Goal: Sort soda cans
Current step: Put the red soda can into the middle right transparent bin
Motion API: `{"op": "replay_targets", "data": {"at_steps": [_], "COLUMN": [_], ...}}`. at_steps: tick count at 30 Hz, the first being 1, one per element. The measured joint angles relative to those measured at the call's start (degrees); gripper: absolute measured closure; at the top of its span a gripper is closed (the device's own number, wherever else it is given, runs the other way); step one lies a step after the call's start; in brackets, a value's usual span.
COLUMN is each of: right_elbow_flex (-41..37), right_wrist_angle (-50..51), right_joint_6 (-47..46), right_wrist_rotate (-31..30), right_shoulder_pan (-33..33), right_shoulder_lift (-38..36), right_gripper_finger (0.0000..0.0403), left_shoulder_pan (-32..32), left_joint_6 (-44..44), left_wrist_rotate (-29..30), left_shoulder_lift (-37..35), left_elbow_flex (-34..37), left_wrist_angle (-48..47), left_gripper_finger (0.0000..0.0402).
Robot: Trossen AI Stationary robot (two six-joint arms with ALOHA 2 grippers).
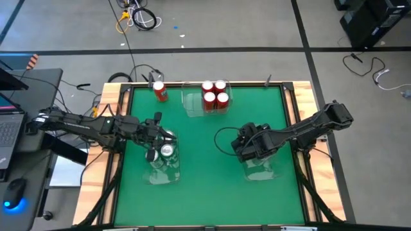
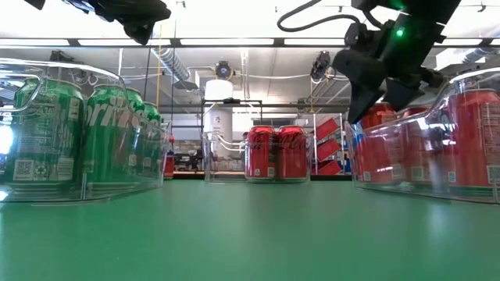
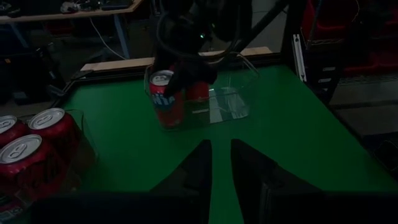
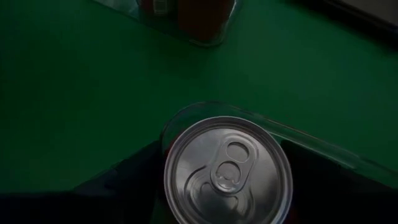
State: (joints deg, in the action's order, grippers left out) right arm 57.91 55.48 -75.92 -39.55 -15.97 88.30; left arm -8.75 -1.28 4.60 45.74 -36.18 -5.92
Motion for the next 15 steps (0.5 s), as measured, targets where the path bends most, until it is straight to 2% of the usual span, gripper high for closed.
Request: {"op": "replay_targets", "data": {"at_steps": [3, 6, 12, 15], "right_elbow_flex": [-0.13, 0.07, 4.46, 7.41], "right_wrist_angle": [0.24, 0.95, 6.89, 8.39], "right_joint_6": [-0.16, -0.08, 2.26, 4.78], "right_wrist_rotate": [0.41, 0.92, 2.48, 2.24], "right_shoulder_pan": [0.11, 0.13, 0.15, 0.45], "right_shoulder_lift": [0.10, 0.06, 0.23, 0.23], "right_gripper_finger": [0.0049, 0.0018, 0.0021, 0.0033], "left_shoulder_pan": [0.00, 0.00, 0.00, 0.00], "left_joint_6": [0.00, 0.65, 4.54, 5.21], "left_wrist_rotate": [0.00, -0.02, 0.01, 3.12], "left_shoulder_lift": [0.00, 0.00, 0.00, 0.00], "left_elbow_flex": [-0.01, -0.01, 0.00, -0.02], "left_wrist_angle": [0.00, 0.01, 0.15, 1.33], "left_gripper_finger": [0.0339, 0.0339, 0.0339, 0.0339]}}
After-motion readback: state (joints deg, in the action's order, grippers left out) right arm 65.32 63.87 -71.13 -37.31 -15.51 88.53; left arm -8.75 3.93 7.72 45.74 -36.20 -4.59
